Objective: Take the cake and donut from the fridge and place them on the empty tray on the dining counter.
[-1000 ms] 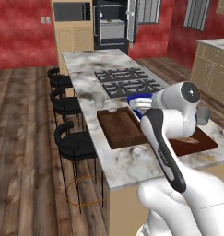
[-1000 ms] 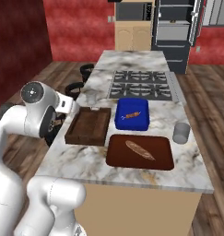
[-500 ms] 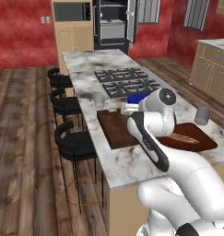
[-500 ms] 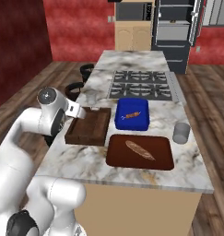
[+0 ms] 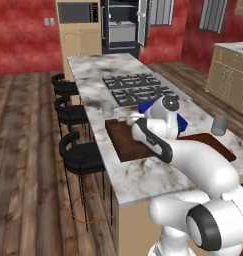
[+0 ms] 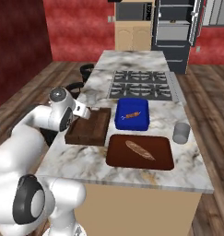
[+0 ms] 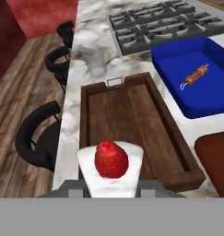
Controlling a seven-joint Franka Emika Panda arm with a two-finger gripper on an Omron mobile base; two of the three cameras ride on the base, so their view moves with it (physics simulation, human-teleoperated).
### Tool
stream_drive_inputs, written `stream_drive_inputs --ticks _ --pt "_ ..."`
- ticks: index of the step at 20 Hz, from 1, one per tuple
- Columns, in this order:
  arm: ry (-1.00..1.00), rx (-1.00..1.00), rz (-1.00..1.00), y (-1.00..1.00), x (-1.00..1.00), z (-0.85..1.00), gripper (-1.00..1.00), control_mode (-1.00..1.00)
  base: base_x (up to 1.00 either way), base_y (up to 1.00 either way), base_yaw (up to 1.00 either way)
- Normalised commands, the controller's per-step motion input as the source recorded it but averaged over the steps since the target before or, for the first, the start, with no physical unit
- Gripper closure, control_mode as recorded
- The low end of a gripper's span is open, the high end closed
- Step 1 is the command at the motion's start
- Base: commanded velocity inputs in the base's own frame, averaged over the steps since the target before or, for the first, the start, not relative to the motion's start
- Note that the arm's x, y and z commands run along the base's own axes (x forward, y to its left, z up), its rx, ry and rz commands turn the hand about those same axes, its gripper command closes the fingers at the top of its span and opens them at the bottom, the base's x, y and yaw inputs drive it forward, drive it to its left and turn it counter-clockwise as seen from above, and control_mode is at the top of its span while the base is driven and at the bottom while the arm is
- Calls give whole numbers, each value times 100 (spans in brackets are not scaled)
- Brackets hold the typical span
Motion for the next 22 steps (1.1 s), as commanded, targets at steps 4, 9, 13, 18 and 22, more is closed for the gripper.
stream_drive_inputs --ticks 4,9,13,18,22 --pt "0 0 0 0 49 -34 100 -100 0 0 0" --pt "0 0 0 0 56 -36 100 -100 0 0 0" --pt "4 0 0 0 54 -25 100 -100 0 0 0" --pt "5 -1 0 0 45 -14 100 -100 0 0 0" --pt "0 -4 0 0 41 -9 100 -100 0 0 0"
